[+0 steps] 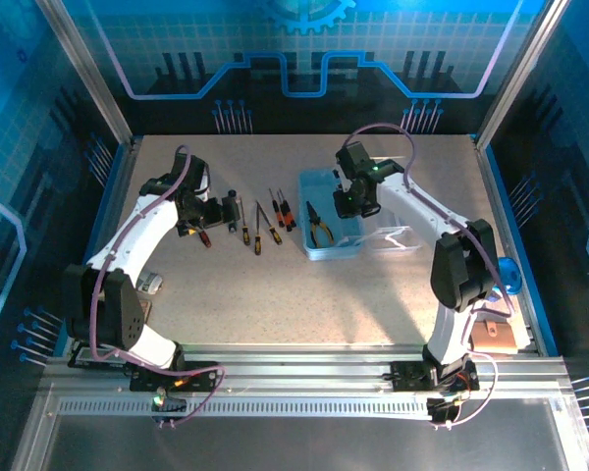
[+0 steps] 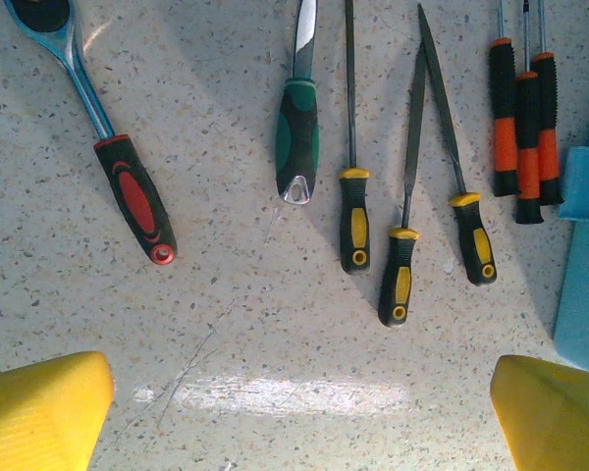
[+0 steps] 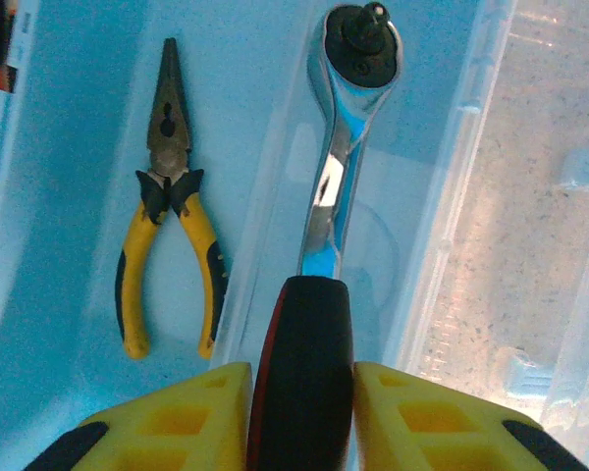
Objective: Pack the tool kit
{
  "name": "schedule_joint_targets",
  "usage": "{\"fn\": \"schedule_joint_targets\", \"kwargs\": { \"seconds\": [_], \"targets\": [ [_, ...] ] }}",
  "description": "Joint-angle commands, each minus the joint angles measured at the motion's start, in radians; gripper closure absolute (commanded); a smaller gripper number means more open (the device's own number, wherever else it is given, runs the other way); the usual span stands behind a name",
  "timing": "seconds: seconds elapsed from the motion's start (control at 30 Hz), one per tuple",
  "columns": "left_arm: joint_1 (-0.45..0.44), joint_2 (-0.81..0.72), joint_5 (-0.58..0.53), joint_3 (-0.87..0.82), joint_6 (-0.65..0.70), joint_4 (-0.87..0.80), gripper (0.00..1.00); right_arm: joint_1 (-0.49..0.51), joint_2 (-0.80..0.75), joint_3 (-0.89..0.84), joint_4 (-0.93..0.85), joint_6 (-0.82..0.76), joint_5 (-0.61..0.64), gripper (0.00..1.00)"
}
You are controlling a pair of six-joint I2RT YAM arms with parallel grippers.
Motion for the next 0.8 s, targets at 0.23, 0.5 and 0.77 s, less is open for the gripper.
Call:
{"fn": "schedule_joint_targets", "kwargs": {
  "seconds": [0.23, 0.5, 0.77],
  "targets": [
    [0.006, 0.008, 0.034, 0.001, 0.014, 0.001, 0.01, -0.008, -0.049, -0.042, 0.018, -0.020, -0.069, 0.64],
    [0.005, 0.018, 0.032, 0.008, 0.018, -0.003, 0.01, -0.008, -0.086, -0.045, 0.016, -0.023, -0.097, 0.56],
    [0.005, 0.084, 0.018, 0.010, 0.023, 0.003, 0.01, 0.007, -0.219, -0.079, 0.026, -0.059, -0.200, 0.00]
  ]
}}
